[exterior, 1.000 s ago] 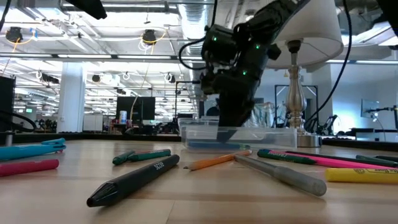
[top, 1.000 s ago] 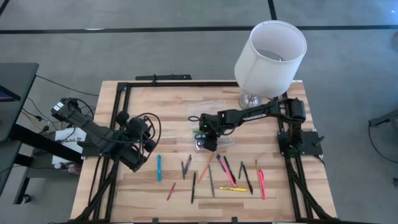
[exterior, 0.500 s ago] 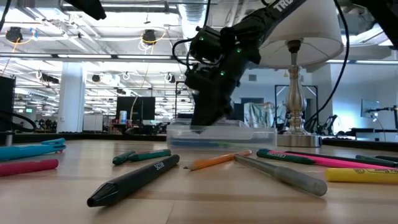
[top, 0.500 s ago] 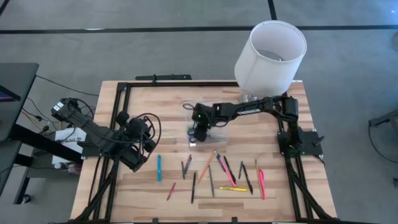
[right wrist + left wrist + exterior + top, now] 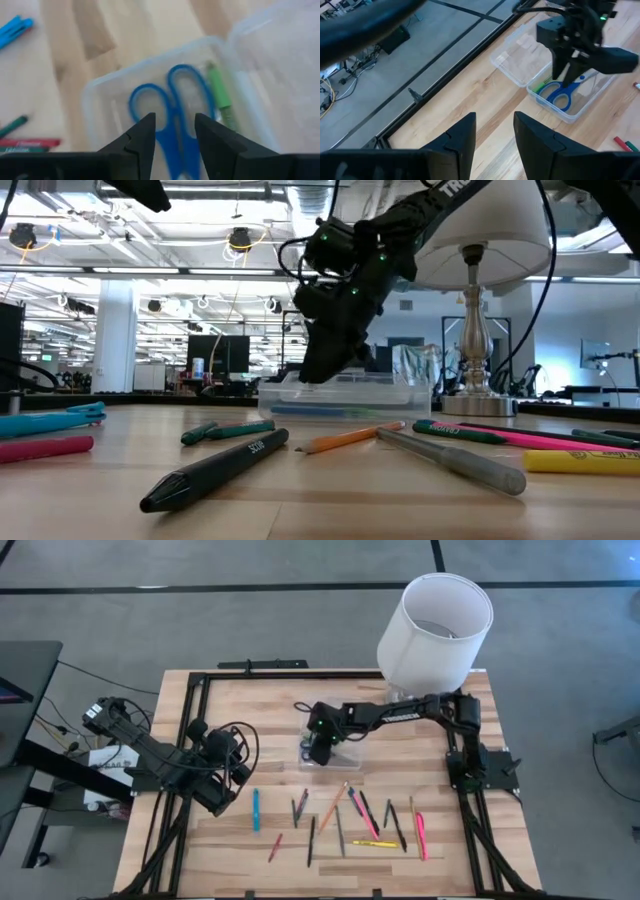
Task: Pick & place school supplies into a supply box
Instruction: Put the blue ballpen into the transparent supply box
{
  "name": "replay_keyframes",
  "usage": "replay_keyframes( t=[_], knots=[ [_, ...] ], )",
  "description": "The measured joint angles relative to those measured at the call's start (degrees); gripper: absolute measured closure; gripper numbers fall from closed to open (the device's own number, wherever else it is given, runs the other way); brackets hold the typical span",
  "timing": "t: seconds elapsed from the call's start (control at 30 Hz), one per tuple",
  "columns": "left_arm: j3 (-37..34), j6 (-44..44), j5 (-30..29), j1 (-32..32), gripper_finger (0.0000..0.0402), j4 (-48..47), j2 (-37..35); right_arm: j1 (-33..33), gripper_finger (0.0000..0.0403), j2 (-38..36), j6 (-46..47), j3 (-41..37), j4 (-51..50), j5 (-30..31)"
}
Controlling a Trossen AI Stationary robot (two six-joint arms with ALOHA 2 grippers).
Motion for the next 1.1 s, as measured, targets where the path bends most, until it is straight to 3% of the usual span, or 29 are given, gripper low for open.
replay_keyframes(
  t=[0.17,0.3,0.47,0.67,0.9,1.1],
  knots=[
    [0.00,0.10,1.02,0.00,0.0274,0.00,0.00,2.53,0.0271,-1.30,-0.53,-0.02,-0.61,0.07],
    [0.00,0.98,9.32,0.00,0.0274,0.93,0.00,4.76,0.0271,-5.17,-0.54,-0.02,-1.41,1.33],
    [0.00,-5.80,19.68,0.00,0.0274,2.87,0.00,7.90,0.0272,-12.53,0.08,-0.02,-5.36,9.50],
    [-0.03,-14.90,23.67,0.00,0.0274,7.39,1.45,10.73,0.0272,-21.24,1.91,-0.01,-12.58,17.86],
    [-0.04,-22.99,26.89,0.00,0.0274,8.09,7.68,15.18,0.0272,-28.63,2.02,-0.24,-20.65,22.29],
    [-0.07,-28.75,33.82,0.24,0.0274,10.36,15.45,20.26,0.0272,-32.86,6.04,-1.29,-28.34,27.50]
  ],
)
